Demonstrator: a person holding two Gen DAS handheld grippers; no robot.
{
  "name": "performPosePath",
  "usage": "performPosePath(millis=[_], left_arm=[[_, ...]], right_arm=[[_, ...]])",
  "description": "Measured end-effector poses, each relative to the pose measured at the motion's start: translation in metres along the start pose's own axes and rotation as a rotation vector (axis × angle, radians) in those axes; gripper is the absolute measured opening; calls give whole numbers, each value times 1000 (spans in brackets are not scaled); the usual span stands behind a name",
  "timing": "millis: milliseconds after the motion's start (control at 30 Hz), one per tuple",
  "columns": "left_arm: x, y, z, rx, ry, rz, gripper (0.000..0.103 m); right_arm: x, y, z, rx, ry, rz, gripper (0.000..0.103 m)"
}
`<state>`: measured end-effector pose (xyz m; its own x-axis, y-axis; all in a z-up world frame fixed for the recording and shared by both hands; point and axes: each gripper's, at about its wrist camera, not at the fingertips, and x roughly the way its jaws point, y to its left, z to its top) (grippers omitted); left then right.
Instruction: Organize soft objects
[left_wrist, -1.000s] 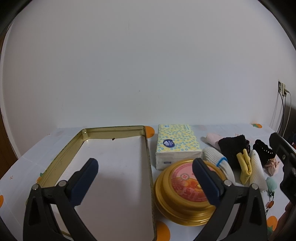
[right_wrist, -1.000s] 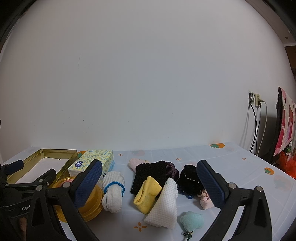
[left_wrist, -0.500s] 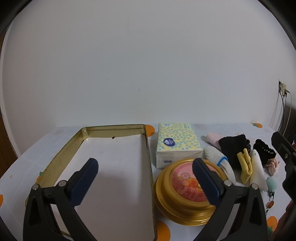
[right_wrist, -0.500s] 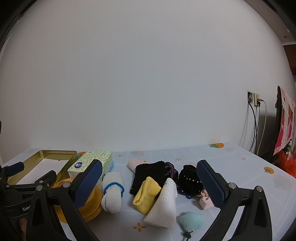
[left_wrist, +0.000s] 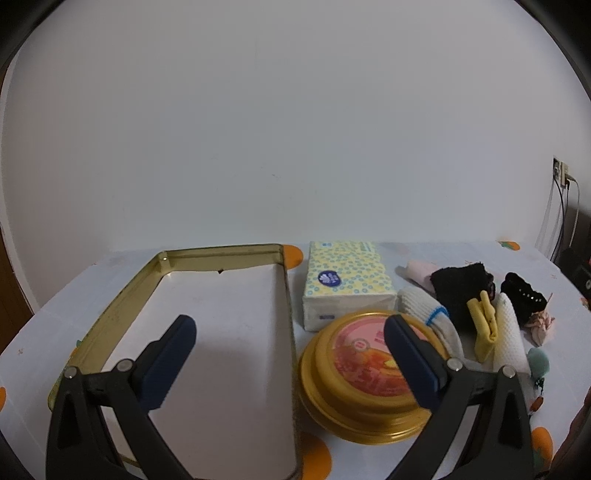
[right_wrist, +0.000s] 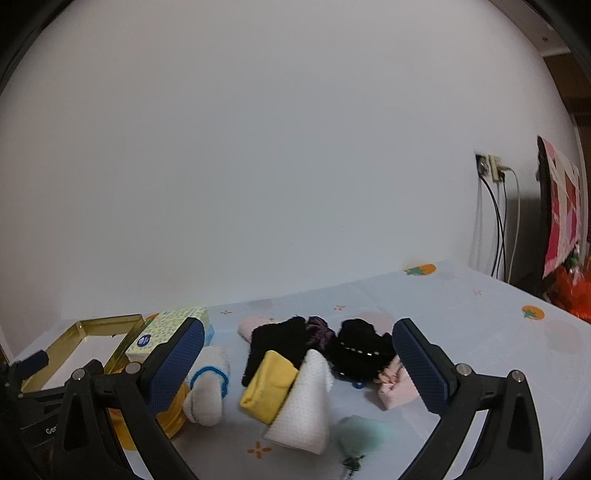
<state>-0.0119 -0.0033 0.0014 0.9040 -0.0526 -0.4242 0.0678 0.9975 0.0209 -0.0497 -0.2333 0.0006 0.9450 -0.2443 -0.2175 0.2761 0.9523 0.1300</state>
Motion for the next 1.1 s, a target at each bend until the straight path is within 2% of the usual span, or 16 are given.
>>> performPosePath(millis=[333, 467, 567, 700, 767, 800, 900, 1000, 1100], left_arm=[[-12, -31, -3, 44, 18, -63, 103], [-23, -48, -6, 79, 37, -153, 103], [-31, -70, -9, 141, 50, -222, 103], [-35, -104, -11, 226, 91, -284, 100], [-35, -119, -13, 263, 119, -314, 98], [-36, -126, -15, 277, 131, -325, 97], [-37, -132, -20, 300, 155, -317, 97], [-34, -137, -23, 328, 191, -285, 94], [-33, -130, -21, 309, 213, -283, 94]], right_arm=[[-16, -42, 7, -28, 16, -63, 102], [-17, -65, 11, -68, 54, -138, 102], [-18, -85, 11, -64, 97, -146, 101], [-12, -97, 6, -53, 201, -119, 84], [-6, -98, 1, -46, 260, -87, 80], [0, -98, -2, -36, 308, -39, 80], [17, -84, -12, -80, 413, 49, 79], [42, -64, -19, -127, 520, 85, 67], [63, -57, -31, -126, 605, 114, 58]])
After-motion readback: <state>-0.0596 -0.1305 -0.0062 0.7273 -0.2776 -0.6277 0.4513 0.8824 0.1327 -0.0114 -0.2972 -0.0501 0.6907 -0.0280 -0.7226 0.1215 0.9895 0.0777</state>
